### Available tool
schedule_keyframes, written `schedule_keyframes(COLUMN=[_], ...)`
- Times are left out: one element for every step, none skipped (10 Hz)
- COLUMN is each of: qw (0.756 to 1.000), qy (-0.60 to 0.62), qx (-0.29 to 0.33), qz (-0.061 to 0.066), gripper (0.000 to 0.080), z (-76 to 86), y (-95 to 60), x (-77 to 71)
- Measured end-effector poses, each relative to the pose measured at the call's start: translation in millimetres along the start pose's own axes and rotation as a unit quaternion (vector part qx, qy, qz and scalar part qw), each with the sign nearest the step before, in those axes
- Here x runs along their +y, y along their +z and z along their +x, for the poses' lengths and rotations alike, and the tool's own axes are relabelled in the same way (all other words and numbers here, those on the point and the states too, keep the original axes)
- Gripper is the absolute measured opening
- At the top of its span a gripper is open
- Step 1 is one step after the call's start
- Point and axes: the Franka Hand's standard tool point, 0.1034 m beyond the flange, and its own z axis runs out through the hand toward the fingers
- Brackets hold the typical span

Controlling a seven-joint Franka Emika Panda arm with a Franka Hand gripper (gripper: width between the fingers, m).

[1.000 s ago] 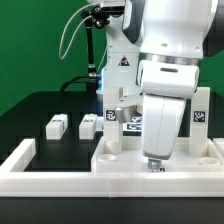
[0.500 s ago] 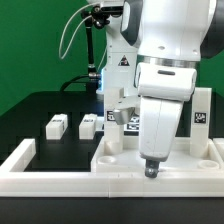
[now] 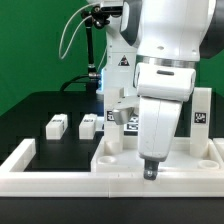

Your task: Assemble desk

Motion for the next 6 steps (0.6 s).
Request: schedule_keyframes(qw=[1.0, 1.0, 1.0, 1.0, 0.999, 0.999], qy=[0.0, 0.0, 0.002, 0.011, 0.025, 0.041], qx=[0.0, 0.0, -0.001, -0.007, -0.011, -0.015], qz=[0.0, 0.0, 0.0, 0.012, 0.017, 0.019], gripper=[0.0648, 0.0648, 0.0648, 0.0648, 0.0648, 0.0648], z=[-0.2, -0.4, -1.6, -8.9, -20.9, -32.2], y=[0.0, 0.0, -2.1, -18.1, -42.7, -60.9], x=[0.0, 0.1, 1.2, 2.7, 5.5, 9.1])
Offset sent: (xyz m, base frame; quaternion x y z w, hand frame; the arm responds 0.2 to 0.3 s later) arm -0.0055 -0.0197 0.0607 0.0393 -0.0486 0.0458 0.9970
